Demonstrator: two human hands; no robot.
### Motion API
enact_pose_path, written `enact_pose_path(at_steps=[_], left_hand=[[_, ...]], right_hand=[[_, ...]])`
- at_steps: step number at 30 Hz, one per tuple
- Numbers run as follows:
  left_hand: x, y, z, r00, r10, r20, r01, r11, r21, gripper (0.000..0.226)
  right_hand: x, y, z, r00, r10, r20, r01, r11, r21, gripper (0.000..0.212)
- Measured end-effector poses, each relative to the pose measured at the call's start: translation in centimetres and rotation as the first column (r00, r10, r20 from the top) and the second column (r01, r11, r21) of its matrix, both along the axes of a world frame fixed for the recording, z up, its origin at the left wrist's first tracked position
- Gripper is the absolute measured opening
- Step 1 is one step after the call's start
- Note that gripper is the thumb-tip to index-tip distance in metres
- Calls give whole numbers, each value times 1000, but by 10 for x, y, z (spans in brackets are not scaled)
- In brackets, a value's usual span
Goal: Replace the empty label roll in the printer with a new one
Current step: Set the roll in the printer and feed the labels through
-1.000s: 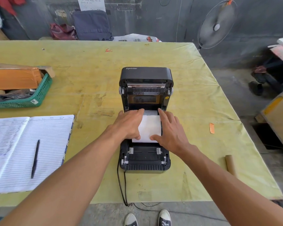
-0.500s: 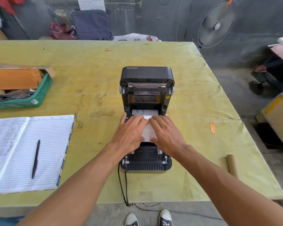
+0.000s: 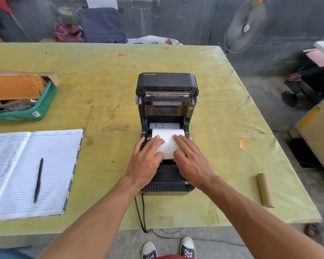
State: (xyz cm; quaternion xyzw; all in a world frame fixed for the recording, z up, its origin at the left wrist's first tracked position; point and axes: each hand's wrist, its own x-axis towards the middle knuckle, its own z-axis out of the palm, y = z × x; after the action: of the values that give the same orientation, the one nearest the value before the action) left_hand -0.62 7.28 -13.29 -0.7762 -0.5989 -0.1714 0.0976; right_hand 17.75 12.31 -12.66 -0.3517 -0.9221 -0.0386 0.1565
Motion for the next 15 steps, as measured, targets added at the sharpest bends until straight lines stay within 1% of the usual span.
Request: enact_pose_path(at_steps=[4, 7, 9, 11, 13, 15], left_hand=[[-8, -8, -5, 997, -64, -42, 63, 997, -33, 10], [-14, -13, -6, 990, -108, -94, 104, 994, -47, 6], [-15, -14, -4, 989, -102, -110, 100, 995, -32, 15], [-13, -14, -2, 991, -98, -86, 96, 995, -21, 23], [-11, -13, 0, 994, -87, -70, 87, 996, -11, 26], [-11, -13, 1, 995, -78, -65, 78, 997, -14, 25]], right_hand=[[14, -1, -6, 997, 63, 36, -64, 998, 27, 15], [19, -4, -9, 994, 74, 77, -78, 995, 57, 15], [20, -5, -9, 994, 75, 76, -80, 995, 65, 21], [20, -6, -7, 996, 73, 51, -75, 996, 43, 31], [22, -5, -4, 997, 67, 38, -67, 998, -4, 39], [22, -4, -1, 998, 52, 30, -50, 997, -50, 39]])
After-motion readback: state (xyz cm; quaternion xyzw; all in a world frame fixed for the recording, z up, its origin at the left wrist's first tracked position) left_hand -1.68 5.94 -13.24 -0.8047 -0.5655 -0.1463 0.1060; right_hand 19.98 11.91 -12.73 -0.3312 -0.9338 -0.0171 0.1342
